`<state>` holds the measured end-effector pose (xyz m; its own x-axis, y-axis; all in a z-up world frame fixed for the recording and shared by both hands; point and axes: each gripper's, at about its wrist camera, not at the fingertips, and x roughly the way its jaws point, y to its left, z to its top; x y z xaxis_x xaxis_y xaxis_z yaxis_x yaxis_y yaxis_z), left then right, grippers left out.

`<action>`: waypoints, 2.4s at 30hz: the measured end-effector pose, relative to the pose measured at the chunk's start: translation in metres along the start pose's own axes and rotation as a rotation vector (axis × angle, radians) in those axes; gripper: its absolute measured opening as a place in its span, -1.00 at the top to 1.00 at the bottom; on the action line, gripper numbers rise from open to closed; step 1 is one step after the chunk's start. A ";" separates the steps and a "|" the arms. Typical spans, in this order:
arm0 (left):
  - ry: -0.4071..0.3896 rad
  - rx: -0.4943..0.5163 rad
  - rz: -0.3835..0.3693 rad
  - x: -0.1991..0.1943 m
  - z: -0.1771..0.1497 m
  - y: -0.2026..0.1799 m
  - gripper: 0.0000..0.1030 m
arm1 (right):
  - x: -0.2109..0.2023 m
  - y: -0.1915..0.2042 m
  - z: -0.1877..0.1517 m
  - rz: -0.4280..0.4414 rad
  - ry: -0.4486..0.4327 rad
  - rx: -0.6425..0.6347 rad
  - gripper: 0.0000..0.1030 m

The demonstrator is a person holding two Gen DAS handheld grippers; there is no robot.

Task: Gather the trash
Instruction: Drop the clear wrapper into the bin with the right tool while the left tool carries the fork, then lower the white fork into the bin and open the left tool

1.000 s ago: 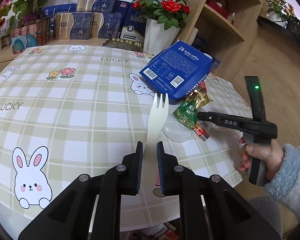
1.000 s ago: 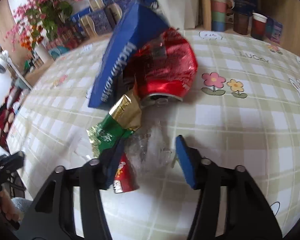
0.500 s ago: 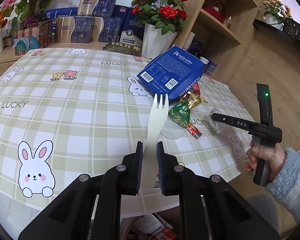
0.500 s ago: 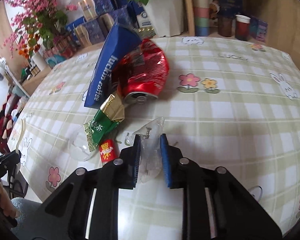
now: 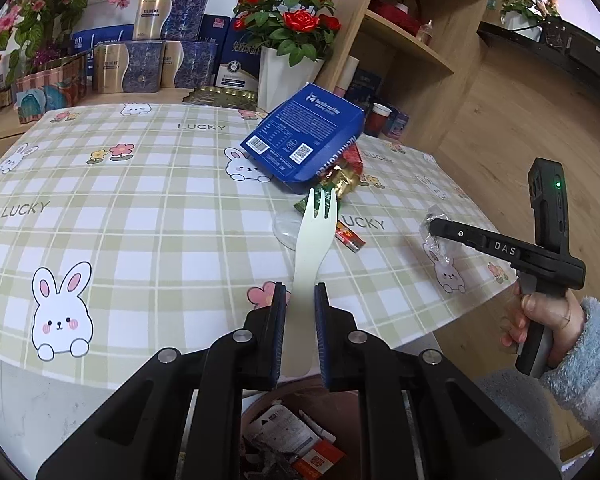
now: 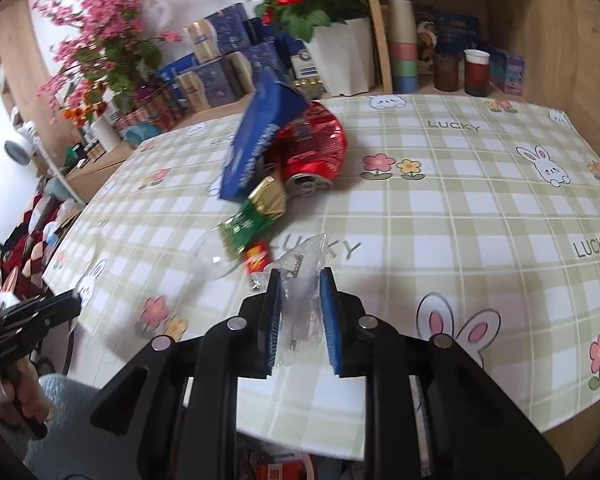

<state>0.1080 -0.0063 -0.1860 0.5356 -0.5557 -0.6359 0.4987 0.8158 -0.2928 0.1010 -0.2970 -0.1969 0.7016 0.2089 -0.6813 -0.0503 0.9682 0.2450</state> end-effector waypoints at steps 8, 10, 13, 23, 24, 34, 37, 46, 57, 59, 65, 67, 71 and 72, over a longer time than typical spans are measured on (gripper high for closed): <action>-0.004 0.013 -0.008 -0.020 -0.015 -0.015 0.72 | -0.029 0.026 -0.033 0.042 0.009 -0.065 0.56; -0.008 0.013 -0.009 -0.025 -0.021 -0.017 0.72 | -0.035 0.033 -0.044 0.051 0.017 -0.079 0.56; -0.014 0.011 -0.009 -0.033 -0.027 -0.020 0.72 | -0.041 0.043 -0.062 0.065 0.034 -0.094 0.56; -0.022 0.007 -0.005 -0.051 -0.046 -0.023 0.72 | -0.043 0.063 -0.114 0.105 0.111 -0.110 0.56; -0.023 0.008 -0.003 -0.053 -0.047 -0.023 0.72 | -0.040 0.065 -0.122 0.109 0.129 -0.113 0.56; -0.018 -0.005 0.006 -0.060 -0.058 -0.021 0.72 | 0.009 0.088 -0.170 0.147 0.323 -0.171 0.56; -0.014 -0.007 0.008 -0.061 -0.062 -0.020 0.72 | 0.032 0.096 -0.181 0.124 0.397 -0.205 0.56; -0.003 -0.015 0.009 -0.059 -0.068 -0.016 0.72 | 0.075 0.103 -0.212 0.067 0.574 -0.270 0.55; 0.018 -0.016 0.008 -0.053 -0.075 -0.017 0.72 | 0.060 0.094 -0.197 0.047 0.482 -0.227 -0.20; 0.023 -0.007 0.006 -0.053 -0.076 -0.019 0.72 | 0.045 0.092 -0.187 0.055 0.414 -0.199 -0.35; 0.058 0.028 -0.038 -0.045 -0.082 -0.028 0.72 | -0.004 0.076 -0.155 0.030 0.196 -0.141 -0.84; 0.076 0.061 -0.051 -0.041 -0.085 -0.034 0.72 | -0.021 0.072 -0.147 0.026 0.127 -0.149 -0.88; 0.102 0.137 -0.066 -0.032 -0.093 -0.044 0.72 | -0.058 0.059 -0.138 0.016 -0.036 -0.137 -0.89; 0.113 0.163 -0.061 -0.029 -0.096 -0.047 0.72 | -0.064 0.056 -0.136 -0.006 -0.063 -0.145 -0.89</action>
<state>0.0040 -0.0132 -0.2226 0.4258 -0.5747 -0.6989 0.6367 0.7391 -0.2199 -0.0436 -0.2372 -0.2334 0.7449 0.1981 -0.6370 -0.1444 0.9801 0.1359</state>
